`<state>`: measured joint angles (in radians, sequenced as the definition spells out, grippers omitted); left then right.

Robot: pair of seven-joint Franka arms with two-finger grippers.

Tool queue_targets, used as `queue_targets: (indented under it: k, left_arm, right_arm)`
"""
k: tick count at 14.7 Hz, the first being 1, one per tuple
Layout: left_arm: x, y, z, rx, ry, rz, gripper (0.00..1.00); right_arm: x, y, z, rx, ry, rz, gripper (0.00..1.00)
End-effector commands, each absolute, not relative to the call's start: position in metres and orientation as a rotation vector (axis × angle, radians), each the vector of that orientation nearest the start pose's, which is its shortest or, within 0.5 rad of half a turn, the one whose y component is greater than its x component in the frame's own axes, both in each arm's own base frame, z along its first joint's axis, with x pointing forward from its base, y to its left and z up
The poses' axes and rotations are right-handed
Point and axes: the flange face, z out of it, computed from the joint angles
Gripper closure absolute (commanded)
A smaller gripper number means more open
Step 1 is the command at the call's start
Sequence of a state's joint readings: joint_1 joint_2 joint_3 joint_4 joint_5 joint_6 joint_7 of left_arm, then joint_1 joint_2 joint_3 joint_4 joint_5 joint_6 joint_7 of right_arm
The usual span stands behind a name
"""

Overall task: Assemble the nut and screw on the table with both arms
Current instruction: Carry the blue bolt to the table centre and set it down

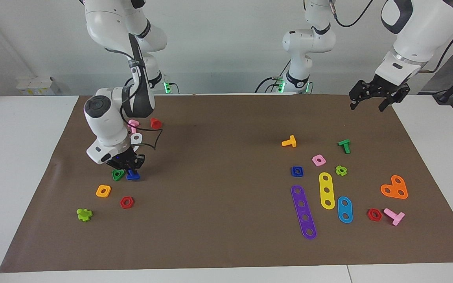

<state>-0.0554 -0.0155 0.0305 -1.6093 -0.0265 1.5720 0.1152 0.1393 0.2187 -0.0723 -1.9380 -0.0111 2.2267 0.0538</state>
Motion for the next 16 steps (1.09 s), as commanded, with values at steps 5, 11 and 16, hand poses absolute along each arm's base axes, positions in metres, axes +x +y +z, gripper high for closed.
queue_targets:
  k: [5,11,16]
  left_arm:
    - [0.543,-0.012,0.616,-3.160,0.225,0.039,0.00]
    - [0.543,-0.012,0.616,-3.160,0.225,0.039,0.00]
    - [0.543,-0.012,0.616,-3.160,0.225,0.039,0.00]
  right_arm:
    - [0.605,0.205,0.448,-3.110,0.188,-0.173,1.00]
    - [0.577,0.330,0.403,-3.039,0.279,-0.220,1.00]
    - [0.562,0.379,0.349,-3.038,0.268,-0.227,1.00]
